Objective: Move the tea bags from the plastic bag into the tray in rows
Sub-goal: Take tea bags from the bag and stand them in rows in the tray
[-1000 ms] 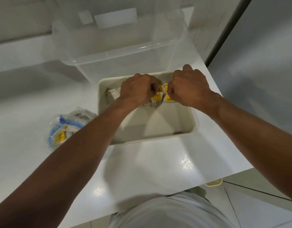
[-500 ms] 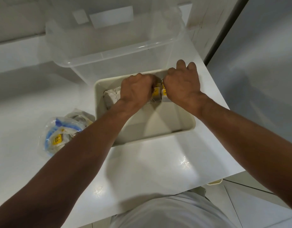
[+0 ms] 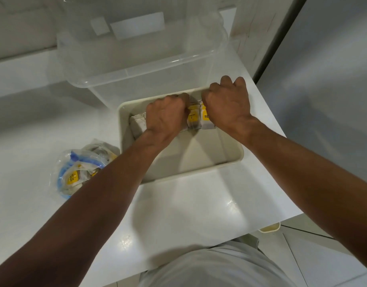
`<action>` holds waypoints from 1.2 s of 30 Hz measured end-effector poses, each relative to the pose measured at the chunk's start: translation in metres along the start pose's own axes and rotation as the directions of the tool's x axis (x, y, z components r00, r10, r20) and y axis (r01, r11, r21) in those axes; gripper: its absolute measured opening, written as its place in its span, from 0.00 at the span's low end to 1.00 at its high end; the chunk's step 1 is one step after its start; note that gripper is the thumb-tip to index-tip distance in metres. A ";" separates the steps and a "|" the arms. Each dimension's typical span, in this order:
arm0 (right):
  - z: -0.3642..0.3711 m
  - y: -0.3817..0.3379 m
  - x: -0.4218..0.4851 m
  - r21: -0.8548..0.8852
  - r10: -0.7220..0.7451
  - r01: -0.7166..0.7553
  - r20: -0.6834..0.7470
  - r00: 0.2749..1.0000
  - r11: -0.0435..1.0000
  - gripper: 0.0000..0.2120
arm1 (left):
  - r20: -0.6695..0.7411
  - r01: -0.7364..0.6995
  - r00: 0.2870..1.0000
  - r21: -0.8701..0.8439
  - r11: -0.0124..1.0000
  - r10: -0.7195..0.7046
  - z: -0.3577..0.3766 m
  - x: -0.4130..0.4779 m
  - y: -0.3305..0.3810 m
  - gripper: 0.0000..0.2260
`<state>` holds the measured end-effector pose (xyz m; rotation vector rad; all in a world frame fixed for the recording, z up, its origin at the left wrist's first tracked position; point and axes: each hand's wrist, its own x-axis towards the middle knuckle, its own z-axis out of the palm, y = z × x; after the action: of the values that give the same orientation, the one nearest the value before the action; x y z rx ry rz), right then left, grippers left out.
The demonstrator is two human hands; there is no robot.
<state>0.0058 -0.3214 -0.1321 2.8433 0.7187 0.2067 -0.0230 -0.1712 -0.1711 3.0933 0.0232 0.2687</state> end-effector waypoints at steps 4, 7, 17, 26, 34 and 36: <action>-0.012 0.002 -0.012 0.059 0.019 -0.022 0.051 0.999 0.998 0.10 | 0.047 -0.137 0.989 -0.027 0.990 0.138 -0.011 -0.014 -0.008 0.10; -0.028 -0.009 -0.030 0.120 0.021 -0.045 0.192 0.981 0.992 0.12 | 0.199 -0.321 0.926 -0.039 0.946 0.322 -0.011 -0.031 -0.009 0.13; -0.005 -0.043 -0.043 0.124 -0.066 0.012 0.444 0.893 0.992 0.12 | 0.211 -0.338 0.922 0.038 0.940 0.324 -0.002 -0.038 -0.013 0.17; -0.005 -0.047 -0.042 0.125 -0.052 -0.005 0.452 0.891 0.992 0.11 | 0.277 -0.326 0.910 0.013 0.945 0.310 -0.003 -0.042 -0.012 0.15; -0.006 -0.042 -0.043 0.217 -0.021 -0.050 0.310 0.951 0.975 0.13 | 0.270 -0.224 0.932 -0.098 0.970 0.242 -0.011 -0.045 -0.022 0.14; -0.005 -0.039 -0.044 0.249 -0.038 -0.015 0.208 0.977 0.968 0.15 | 0.231 -0.207 0.946 -0.103 0.973 0.226 -0.014 -0.048 -0.031 0.14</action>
<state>-0.0515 -0.3079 -0.1404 3.0315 0.7632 -0.2015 -0.0732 -0.1410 -0.1671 3.0261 -0.3274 -0.1020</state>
